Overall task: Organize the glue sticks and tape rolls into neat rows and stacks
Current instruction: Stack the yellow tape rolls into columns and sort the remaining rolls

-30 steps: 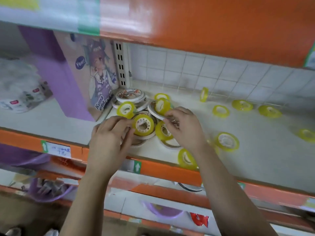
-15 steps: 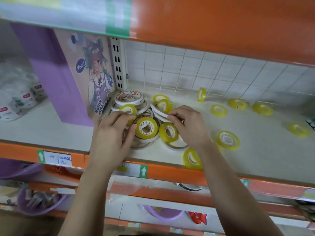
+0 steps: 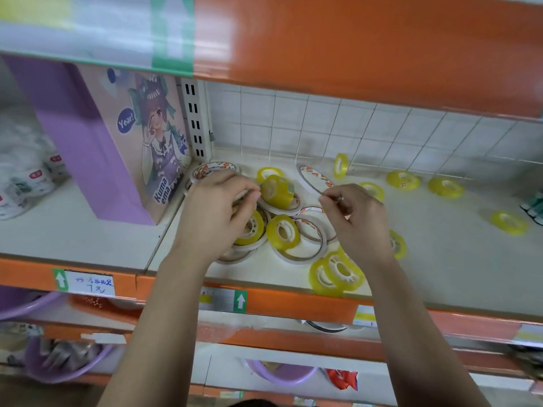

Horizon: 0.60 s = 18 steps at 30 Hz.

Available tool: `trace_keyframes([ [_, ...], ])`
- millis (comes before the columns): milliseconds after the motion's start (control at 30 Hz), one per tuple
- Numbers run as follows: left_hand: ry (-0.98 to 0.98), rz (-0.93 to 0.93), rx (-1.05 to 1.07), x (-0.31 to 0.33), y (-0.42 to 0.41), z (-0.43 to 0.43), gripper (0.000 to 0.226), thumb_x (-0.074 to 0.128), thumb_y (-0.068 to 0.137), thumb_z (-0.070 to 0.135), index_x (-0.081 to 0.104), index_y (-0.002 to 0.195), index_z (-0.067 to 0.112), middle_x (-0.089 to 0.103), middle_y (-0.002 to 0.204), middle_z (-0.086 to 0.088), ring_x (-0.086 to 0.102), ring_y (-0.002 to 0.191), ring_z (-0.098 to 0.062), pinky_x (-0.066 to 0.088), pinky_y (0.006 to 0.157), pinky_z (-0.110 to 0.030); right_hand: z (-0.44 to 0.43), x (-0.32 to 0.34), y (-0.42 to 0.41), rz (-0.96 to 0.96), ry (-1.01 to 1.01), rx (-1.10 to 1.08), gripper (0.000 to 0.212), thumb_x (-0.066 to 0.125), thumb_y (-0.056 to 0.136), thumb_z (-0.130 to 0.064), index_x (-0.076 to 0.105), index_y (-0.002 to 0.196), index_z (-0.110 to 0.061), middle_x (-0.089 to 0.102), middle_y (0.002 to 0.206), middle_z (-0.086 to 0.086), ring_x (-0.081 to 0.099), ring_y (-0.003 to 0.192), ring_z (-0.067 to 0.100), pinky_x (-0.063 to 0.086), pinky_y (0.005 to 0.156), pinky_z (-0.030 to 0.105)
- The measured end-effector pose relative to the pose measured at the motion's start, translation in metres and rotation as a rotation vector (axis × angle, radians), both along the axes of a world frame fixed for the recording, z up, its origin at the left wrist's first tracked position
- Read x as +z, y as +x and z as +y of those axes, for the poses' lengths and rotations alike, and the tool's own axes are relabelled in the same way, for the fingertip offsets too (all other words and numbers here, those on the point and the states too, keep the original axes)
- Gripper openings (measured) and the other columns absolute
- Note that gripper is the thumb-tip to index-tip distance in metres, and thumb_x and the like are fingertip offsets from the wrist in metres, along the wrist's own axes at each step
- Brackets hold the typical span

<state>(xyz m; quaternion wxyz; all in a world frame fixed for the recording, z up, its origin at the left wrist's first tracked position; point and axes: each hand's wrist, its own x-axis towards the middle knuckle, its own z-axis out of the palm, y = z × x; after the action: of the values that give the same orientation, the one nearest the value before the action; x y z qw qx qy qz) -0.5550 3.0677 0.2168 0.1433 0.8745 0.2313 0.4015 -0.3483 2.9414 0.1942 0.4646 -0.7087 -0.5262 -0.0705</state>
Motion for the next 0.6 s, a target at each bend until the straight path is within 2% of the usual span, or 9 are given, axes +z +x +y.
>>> trace_keyframes([
  [67, -0.016, 0.064, -0.048, 0.003, 0.012, 0.005, 0.021, 0.056, 0.090, 0.027, 0.073, 0.092, 0.015, 0.064, 0.086, 0.007, 0.062, 0.083, -0.018, 0.050, 0.076, -0.037, -0.011, -0.002, 0.003, -0.016, 0.004, -0.034, 0.004, 0.068, 0.090, -0.014, 0.069, 0.087, -0.012, 0.065, 0.084, -0.003, 0.056, 0.069, 0.009, 0.045, 0.065, 0.017],
  [200, -0.058, 0.226, -0.080, 0.000, 0.033, 0.011, 0.012, 0.066, 0.089, 0.026, 0.075, 0.090, 0.018, 0.062, 0.089, 0.007, 0.061, 0.083, -0.019, 0.051, 0.078, -0.044, -0.029, -0.004, 0.009, -0.014, -0.010, -0.135, 0.005, 0.068, 0.090, -0.019, 0.070, 0.088, -0.015, 0.065, 0.085, -0.006, 0.059, 0.069, 0.008, 0.044, 0.065, 0.014],
  [333, -0.080, 0.356, -0.050, -0.003, 0.047, 0.013, 0.011, 0.069, 0.088, 0.028, 0.075, 0.089, 0.019, 0.062, 0.094, 0.003, 0.060, 0.085, -0.022, 0.050, 0.078, -0.041, -0.044, -0.006, 0.014, 0.015, -0.019, -0.176, 0.004, 0.068, 0.090, -0.018, 0.070, 0.089, -0.015, 0.063, 0.085, -0.009, 0.058, 0.072, 0.003, 0.042, 0.066, 0.009],
  [600, -0.148, 0.354, 0.006, -0.008, 0.052, 0.015, 0.006, 0.074, 0.085, 0.027, 0.077, 0.086, 0.022, 0.059, 0.093, 0.003, 0.057, 0.087, -0.020, 0.051, 0.073, -0.040, -0.056, -0.012, 0.017, 0.007, 0.013, -0.156, 0.003, 0.067, 0.090, -0.013, 0.069, 0.088, -0.012, 0.063, 0.085, -0.005, 0.057, 0.071, 0.005, 0.048, 0.067, 0.019],
])
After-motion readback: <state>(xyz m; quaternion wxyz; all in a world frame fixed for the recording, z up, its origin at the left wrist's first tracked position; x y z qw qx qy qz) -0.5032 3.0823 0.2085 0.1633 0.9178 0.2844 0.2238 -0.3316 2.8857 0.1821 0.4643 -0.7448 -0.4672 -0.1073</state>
